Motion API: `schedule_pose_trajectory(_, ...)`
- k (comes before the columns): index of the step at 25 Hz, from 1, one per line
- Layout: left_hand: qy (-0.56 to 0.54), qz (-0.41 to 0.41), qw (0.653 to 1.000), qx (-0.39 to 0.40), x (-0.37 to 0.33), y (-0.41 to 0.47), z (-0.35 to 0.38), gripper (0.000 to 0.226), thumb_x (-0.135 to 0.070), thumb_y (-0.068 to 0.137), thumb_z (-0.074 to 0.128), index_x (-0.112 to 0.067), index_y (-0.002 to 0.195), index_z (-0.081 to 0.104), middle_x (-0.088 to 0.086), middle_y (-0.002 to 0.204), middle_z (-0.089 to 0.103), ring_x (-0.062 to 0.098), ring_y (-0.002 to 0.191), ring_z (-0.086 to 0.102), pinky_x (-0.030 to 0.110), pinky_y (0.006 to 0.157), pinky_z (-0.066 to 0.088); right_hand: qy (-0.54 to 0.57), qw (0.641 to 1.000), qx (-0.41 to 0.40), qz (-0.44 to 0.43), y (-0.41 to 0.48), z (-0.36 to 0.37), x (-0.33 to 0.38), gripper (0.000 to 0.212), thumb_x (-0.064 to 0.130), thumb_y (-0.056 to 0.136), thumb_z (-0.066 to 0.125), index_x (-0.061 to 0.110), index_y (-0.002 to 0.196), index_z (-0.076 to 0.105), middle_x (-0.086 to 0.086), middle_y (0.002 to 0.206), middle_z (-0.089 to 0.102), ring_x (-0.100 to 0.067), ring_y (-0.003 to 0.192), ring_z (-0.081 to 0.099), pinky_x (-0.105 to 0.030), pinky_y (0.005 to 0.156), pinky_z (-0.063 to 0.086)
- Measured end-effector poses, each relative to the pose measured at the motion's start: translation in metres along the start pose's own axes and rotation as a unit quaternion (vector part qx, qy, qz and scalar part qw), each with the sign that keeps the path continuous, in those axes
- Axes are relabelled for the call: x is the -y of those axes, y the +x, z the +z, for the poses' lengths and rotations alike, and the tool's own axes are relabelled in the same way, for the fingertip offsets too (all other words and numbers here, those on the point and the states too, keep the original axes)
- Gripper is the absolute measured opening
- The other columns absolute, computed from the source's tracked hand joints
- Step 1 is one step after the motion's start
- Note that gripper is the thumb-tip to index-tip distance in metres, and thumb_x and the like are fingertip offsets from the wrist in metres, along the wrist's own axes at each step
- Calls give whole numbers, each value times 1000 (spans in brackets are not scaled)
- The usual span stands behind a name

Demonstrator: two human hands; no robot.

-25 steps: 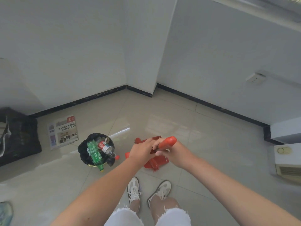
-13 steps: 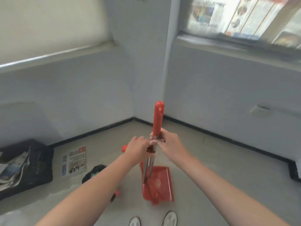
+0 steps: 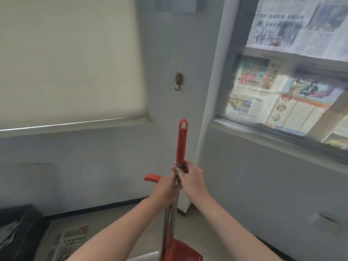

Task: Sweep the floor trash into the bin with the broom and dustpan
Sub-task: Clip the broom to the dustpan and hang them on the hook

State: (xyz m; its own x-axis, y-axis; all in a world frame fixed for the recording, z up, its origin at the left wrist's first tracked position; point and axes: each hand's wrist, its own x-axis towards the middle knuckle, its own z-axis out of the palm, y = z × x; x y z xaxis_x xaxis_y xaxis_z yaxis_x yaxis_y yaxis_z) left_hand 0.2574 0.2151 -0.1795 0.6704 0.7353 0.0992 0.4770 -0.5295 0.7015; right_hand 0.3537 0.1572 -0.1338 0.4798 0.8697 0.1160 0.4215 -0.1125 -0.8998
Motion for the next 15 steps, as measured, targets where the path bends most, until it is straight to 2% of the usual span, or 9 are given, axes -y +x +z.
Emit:
schedule_pose_trajectory(3,-30,-33,999,26,12,58,-7,28,-19,95,48,-11,122,51,1,81,63,25,77,67,25,60,46,-62,997,35,7,63,2,5,14,32,88,65,26,100,63,11,90,69,-8,88,66,-26,80,51)
schedule_pose_trajectory(4,-34,-45,998,26,19,78,-10,27,-20,96,48,-11,121,51,-5,76,61,18,70,65,22,57,45,-75,996,48,7,86,5,9,11,32,89,63,27,98,60,12,89,69,-5,87,65,-23,78,51)
schedule_pose_trajectory(6,-35,-59,998,17,35,115,-21,27,-23,98,46,-11,121,51,-9,76,61,6,64,61,16,54,45,-100,993,65,1,126,14,18,7,31,91,61,28,95,56,16,81,64,11,76,61,-7,66,43)
schedule_pose_trajectory(8,-55,-57,997,4,50,152,-34,32,-23,99,46,-9,127,49,1,98,67,15,84,66,21,69,51,-119,991,58,1,166,26,27,8,29,92,61,25,92,54,18,75,59,13,68,58,-5,57,39)
schedule_pose_trajectory(11,-7,-26,999,39,69,204,-47,43,-21,101,42,-4,140,36,13,120,61,25,106,63,35,89,52,-148,989,30,9,218,44,32,11,33,93,58,23,98,55,13,79,57,-7,73,56,-18,63,38)
schedule_pose_trajectory(15,-81,-69,993,45,82,242,-52,43,-23,99,43,-7,138,43,13,130,58,26,115,60,37,94,53,-163,986,-2,45,260,56,24,25,32,95,54,16,115,58,3,95,63,-19,92,63,-25,74,42)
